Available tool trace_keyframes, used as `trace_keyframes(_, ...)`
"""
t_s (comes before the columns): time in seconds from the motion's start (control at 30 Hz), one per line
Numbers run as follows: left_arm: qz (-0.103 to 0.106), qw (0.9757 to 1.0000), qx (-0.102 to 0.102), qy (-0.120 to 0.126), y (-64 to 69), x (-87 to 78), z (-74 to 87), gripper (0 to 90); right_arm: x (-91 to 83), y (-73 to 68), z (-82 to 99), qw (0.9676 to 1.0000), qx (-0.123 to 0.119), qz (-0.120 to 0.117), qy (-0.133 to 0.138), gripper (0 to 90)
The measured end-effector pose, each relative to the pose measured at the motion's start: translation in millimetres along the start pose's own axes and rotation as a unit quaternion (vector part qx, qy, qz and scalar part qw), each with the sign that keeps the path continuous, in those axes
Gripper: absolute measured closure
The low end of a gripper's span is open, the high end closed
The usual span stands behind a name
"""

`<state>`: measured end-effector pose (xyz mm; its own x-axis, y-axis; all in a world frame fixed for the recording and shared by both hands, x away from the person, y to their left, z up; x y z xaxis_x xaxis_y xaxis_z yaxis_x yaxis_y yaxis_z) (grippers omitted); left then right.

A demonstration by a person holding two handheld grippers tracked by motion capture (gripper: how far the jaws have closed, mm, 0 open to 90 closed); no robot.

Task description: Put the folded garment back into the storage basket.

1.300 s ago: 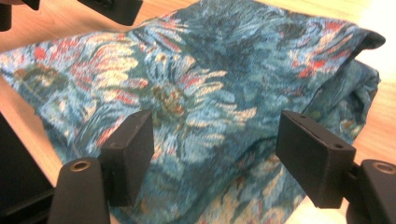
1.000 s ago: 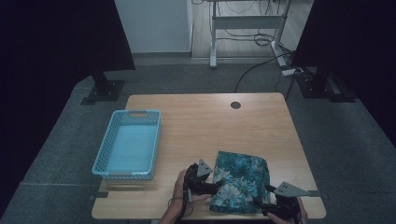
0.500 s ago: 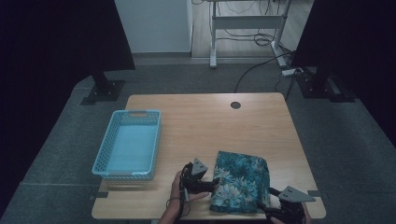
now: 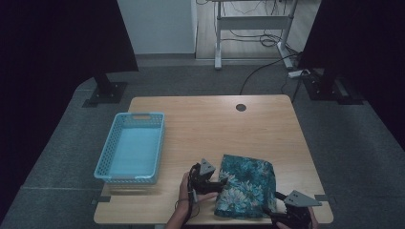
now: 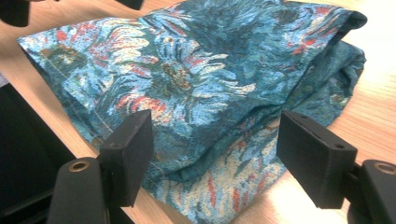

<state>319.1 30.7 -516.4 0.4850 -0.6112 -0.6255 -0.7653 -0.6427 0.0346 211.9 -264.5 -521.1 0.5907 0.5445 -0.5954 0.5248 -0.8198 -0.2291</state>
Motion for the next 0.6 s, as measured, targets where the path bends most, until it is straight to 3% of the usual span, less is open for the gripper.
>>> trace_keyframes(0.17,-0.012,0.9999,0.008,0.003,-2.1,2.6,-8.5,34.3,-0.4,-2.7,0.9,1.0,-0.005,-0.008,-0.002,27.9)
trace_keyframes(0.23,-0.026,0.9994,0.023,-0.003,-1.3,5.1,-11.4,34.3,-1.5,-3.0,0.6,0.9999,-0.004,-0.012,0.0,27.9)
trace_keyframes(0.47,-0.014,0.9997,0.018,0.005,-8.2,15.6,-18.8,34.5,-1.6,1.0,-0.1,0.9999,0.001,-0.013,0.002,27.9)
trace_keyframes(0.6,0.002,1.0,0.001,0.008,-15.6,22.6,-20.7,35.0,-0.4,2.3,-0.1,0.9999,0.002,-0.011,-0.001,27.9)
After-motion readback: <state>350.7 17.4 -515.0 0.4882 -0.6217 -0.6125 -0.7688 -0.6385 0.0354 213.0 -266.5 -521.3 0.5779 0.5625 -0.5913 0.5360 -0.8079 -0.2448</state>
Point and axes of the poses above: each handheld gripper's, and its own axes: x roughly forward along the jaws, z roughly out of its underside, y roughly to its right, the point moved 1 cm from there along x, roughly forward along the jaws, and after that the axes turned 9 degrees about x, right-handed, at the moved point
